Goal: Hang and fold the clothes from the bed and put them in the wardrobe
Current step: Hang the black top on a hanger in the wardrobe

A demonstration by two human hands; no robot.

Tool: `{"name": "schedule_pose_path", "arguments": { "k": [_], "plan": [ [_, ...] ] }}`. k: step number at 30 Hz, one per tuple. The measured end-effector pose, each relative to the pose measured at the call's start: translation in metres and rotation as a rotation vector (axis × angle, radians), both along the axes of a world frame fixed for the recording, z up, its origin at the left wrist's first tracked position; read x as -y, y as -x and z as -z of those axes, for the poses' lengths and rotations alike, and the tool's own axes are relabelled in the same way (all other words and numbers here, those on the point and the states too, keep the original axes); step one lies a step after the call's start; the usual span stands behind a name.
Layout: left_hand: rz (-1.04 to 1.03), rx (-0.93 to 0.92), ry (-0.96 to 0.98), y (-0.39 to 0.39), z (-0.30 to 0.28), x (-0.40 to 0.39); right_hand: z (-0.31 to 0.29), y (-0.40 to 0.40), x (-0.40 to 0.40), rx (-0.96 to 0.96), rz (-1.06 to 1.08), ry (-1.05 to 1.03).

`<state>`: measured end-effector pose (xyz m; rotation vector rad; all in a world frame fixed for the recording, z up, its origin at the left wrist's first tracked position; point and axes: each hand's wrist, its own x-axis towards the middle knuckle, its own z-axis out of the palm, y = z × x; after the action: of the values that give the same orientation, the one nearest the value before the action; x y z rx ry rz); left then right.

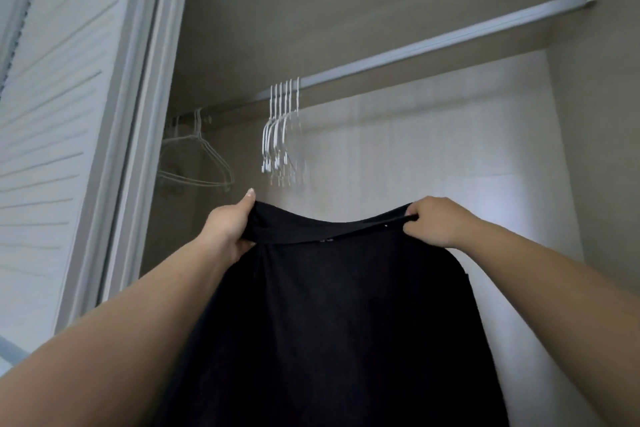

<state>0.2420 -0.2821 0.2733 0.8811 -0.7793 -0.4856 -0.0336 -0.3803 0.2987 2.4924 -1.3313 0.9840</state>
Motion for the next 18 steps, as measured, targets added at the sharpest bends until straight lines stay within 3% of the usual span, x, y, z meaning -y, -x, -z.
{"name": "schedule_pose_path", "arguments": {
  "k": [2, 7, 9, 14, 18],
  "plan": [
    [0.120, -0.109, 0.077, -0.003, -0.004, 0.005, -0.009, -0.010, 0.003, -0.028, -0.027, -0.055],
    [0.255, -0.222, 0.214, -0.015, -0.019, 0.013, -0.034, -0.021, 0.004, -0.026, -0.258, -0.438],
    [0.268, -0.229, 0.241, -0.017, -0.024, 0.013, -0.047, -0.031, 0.003, 0.033, -0.328, -0.399],
    [0.219, -0.163, 0.235, -0.032, -0.031, 0.023, -0.089, -0.098, -0.015, 0.501, -0.492, -0.069],
    [0.189, -0.107, 0.229, -0.042, -0.036, 0.023, -0.121, -0.157, -0.029, 0.602, -0.506, -0.069]
  ]
}}
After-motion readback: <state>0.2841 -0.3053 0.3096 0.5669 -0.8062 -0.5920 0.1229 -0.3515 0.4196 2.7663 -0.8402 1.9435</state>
